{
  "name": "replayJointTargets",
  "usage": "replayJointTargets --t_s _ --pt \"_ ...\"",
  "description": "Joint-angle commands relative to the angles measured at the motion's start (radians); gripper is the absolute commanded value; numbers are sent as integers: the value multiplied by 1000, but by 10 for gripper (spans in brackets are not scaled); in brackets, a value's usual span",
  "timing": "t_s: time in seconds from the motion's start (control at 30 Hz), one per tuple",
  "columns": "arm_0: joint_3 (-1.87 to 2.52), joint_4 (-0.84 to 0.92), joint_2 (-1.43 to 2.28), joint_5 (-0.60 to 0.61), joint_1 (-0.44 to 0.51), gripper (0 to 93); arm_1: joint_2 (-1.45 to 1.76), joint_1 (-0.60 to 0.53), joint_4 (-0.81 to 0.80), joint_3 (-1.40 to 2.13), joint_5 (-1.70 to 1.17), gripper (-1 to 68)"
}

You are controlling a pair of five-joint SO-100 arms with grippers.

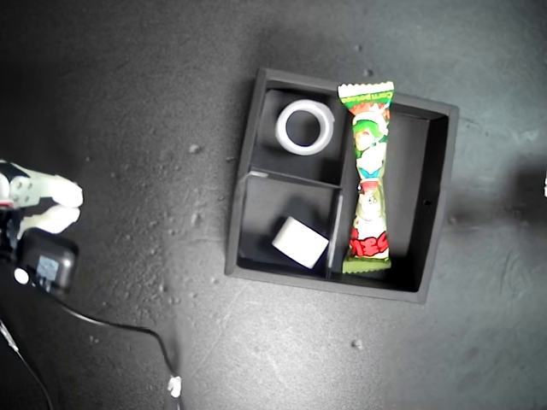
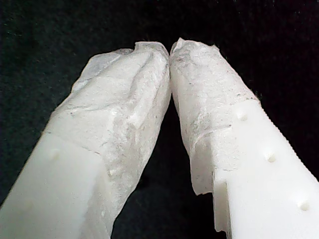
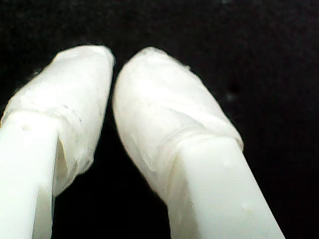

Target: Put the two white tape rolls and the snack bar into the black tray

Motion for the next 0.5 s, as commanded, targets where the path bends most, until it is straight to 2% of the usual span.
replayJointTargets --t_s 0.0,0.07,0.2,0.3,0.4,0.47 --pt "64 -6 71 -29 26 1 17 -25 -63 66 26 -7" --pt "86 -6 71 -35 31 1 18 -31 -95 118 35 -7" --pt "147 -14 71 -51 34 1 20 -63 -43 121 75 -4" --pt "206 28 58 -143 40 3 20 -75 20 121 74 -2" --pt "206 34 71 -109 38 2 8 -38 34 121 -132 -1" --pt "206 49 71 -91 38 3 8 -46 34 121 -137 -1"
